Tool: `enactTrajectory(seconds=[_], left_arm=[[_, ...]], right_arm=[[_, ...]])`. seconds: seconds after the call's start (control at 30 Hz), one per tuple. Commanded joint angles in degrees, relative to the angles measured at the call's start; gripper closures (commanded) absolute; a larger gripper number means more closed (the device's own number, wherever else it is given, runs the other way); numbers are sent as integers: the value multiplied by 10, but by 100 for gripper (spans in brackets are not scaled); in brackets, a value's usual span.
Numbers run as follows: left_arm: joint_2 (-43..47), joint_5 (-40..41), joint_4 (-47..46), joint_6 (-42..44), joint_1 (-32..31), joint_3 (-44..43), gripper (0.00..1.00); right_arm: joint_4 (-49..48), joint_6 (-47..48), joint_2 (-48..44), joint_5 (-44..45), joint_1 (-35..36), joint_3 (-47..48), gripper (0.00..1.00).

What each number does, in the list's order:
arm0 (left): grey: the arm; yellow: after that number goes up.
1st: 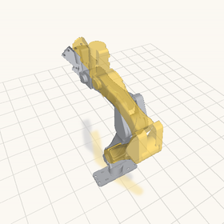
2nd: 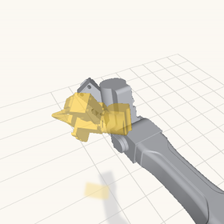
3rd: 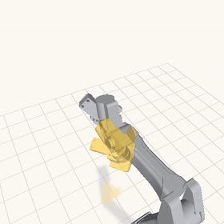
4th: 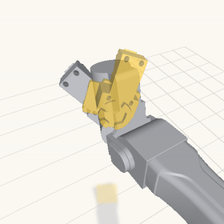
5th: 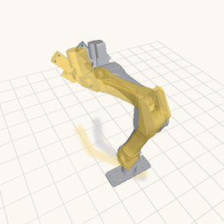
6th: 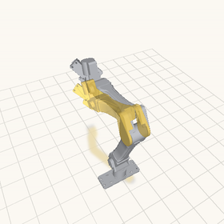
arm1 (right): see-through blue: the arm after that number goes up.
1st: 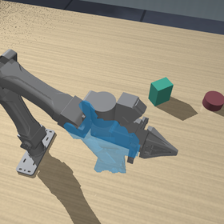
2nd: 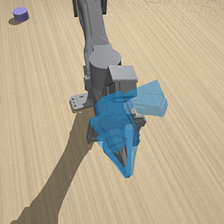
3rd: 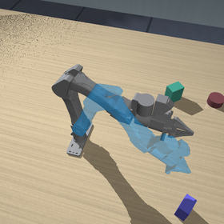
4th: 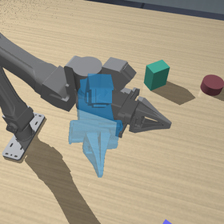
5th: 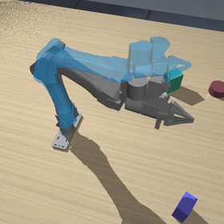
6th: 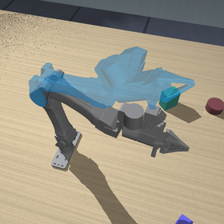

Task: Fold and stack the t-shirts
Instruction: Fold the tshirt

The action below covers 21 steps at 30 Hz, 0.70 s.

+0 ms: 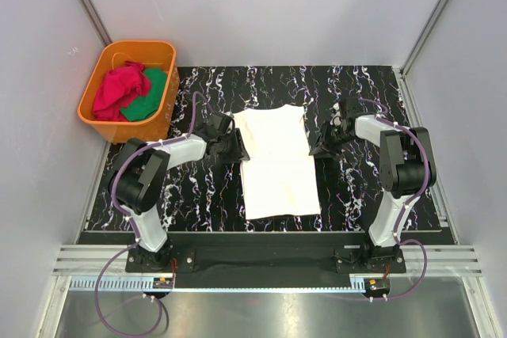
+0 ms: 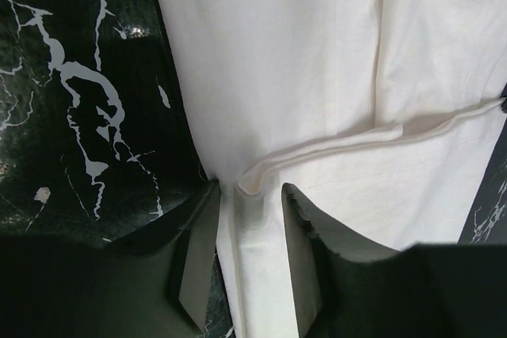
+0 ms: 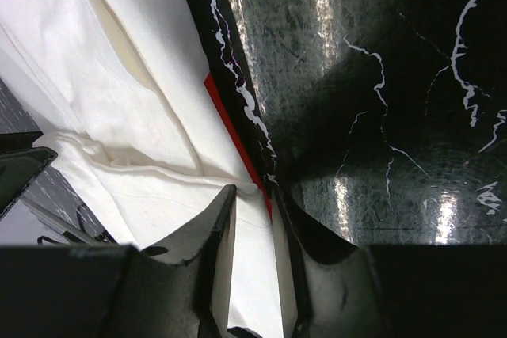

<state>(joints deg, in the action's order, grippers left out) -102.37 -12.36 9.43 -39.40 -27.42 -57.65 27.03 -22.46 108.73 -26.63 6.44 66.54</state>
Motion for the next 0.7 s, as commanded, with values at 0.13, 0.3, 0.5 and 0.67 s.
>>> enactTrajectory(seconds=[0.13,0.3,0.5,0.67], left_arm=[[26,6,-9,-2,-4,-20,60],[29,8,-9,-2,-6,-24,66],[29,11,-4,-2,-9,-25,64],[38,25,14,-2,-11,-32,59]], right_arm=[[10,14,-13,6,1,19,68],[10,12,-14,-1,1,21,70],[13,15,-16,-2,1,23,71],[14,15,-11,-4,1,25,70]])
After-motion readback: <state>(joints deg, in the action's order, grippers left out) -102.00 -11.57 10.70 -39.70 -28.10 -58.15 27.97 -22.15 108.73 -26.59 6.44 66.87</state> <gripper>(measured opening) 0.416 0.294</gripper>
